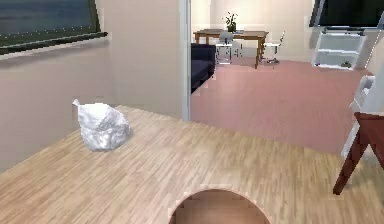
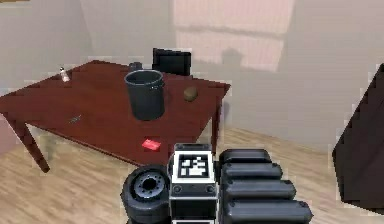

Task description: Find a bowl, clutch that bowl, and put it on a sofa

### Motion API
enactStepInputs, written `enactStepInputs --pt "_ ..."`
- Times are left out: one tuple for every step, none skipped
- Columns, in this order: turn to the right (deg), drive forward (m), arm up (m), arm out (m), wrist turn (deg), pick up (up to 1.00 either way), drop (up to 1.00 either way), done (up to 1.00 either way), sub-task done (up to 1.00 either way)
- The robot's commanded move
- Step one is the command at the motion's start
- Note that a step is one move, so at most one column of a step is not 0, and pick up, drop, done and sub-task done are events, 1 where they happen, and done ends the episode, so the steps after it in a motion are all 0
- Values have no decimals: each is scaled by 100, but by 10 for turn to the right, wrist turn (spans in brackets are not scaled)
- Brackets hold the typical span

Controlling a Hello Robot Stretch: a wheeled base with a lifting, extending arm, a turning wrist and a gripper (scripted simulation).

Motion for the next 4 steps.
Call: enactStepInputs --pt "180 0 0 0 0 0 0 0 0" --pt "30 0 0 0 0 0 0 0 0" --pt "0 100 0 0 0 0 0 0 0" --pt "0 100 0 0 0 0 0 0 0"
